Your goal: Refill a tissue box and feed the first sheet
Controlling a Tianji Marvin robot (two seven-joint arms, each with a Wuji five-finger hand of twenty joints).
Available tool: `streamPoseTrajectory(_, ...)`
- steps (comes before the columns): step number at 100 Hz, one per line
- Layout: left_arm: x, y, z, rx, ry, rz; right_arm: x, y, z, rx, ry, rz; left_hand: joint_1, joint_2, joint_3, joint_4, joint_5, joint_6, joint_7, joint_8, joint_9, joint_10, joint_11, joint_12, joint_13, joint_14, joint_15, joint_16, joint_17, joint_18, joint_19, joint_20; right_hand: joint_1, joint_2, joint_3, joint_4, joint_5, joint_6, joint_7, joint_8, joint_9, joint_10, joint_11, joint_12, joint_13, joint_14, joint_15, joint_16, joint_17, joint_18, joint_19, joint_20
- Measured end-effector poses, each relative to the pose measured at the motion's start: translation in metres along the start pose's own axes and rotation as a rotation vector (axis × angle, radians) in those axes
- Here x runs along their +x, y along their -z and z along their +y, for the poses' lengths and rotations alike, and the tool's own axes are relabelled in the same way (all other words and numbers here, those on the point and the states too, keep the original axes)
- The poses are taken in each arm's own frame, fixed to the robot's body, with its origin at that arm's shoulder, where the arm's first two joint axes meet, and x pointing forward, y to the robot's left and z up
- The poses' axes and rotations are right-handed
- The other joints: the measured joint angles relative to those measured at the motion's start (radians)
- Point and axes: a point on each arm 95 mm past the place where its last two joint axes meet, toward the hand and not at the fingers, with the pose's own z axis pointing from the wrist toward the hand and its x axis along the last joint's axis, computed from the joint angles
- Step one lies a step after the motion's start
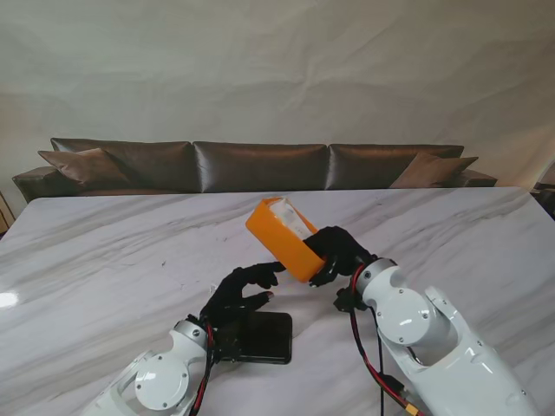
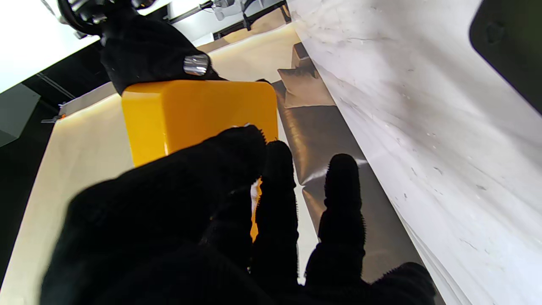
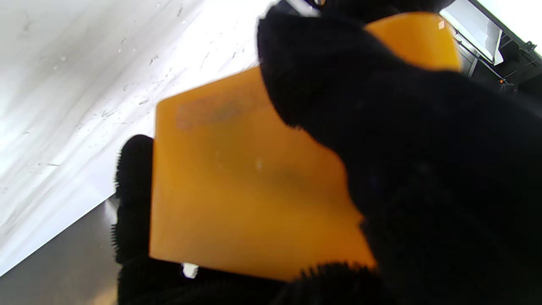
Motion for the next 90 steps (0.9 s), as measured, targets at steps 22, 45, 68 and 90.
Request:
streamPoseTrajectory(22,-0.003,-0.001,-0.008,0.042,-0.035,-0.041,-0.001,0.001,0.001,0.0,0.0,0.0,-0.001,0.0,0.0,0.0,0.0,0.0,0.002,0.0,0.0,0.0,0.0,0.0,0.0,0.0,0.005,0.002,0.0,0.0,0.0,0.001,0.007,0.0,0.0,0.0,0.0,0.0,0.0,0.0,0.0,0.001,0.001,0.0,0.0,0.0,0.0,0.002,0.0,0.0,0.0,0.0)
streamPoseTrajectory(45,-0.003,-0.008,-0.011,0.057,-0.021,-0.038,-0.001,-0.001,-0.003,0.022,-0.004,0.013,-0.001,0.0,0.0,0.0,-0.032,0.0,-0.063,-0.015,0.0,0.0,0.0,0.0,0.0,0.0,0.01,0.012,0.0,0.0,0.0,0.001,0.008,0.0,0.0,0.0,0.0,0.0,0.0,0.0,0.0,0.001,0.001,0.0,0.0,0.0,0.0,0.005,0.0,0.0,0.0,0.0)
streamPoseTrajectory(68,-0.004,-0.018,-0.01,0.041,-0.019,-0.037,0.0,-0.002,-0.007,0.036,-0.002,0.025,-0.001,0.0,0.0,0.0,-0.032,0.012,-0.102,-0.038,0.0,0.0,0.0,0.0,0.0,0.0,0.012,0.012,0.0,0.0,0.0,0.001,0.009,0.0,0.0,0.0,0.0,0.0,0.0,0.0,0.0,0.001,0.001,0.001,0.0,0.0,0.0,0.006,0.0,0.0,0.0,0.0)
streamPoseTrajectory(90,-0.004,-0.02,-0.009,0.036,-0.019,-0.04,0.0,-0.002,-0.007,0.038,0.006,0.025,-0.001,0.0,0.0,0.0,-0.032,0.012,-0.103,-0.038,0.0,0.0,0.0,0.0,0.0,0.0,0.012,0.012,0.0,0.0,0.0,0.001,0.009,0.0,0.002,0.0,0.0,0.0,0.0,0.0,0.0,0.002,0.002,0.001,0.0,0.0,0.003,0.007,0.0,0.0,0.0,0.0)
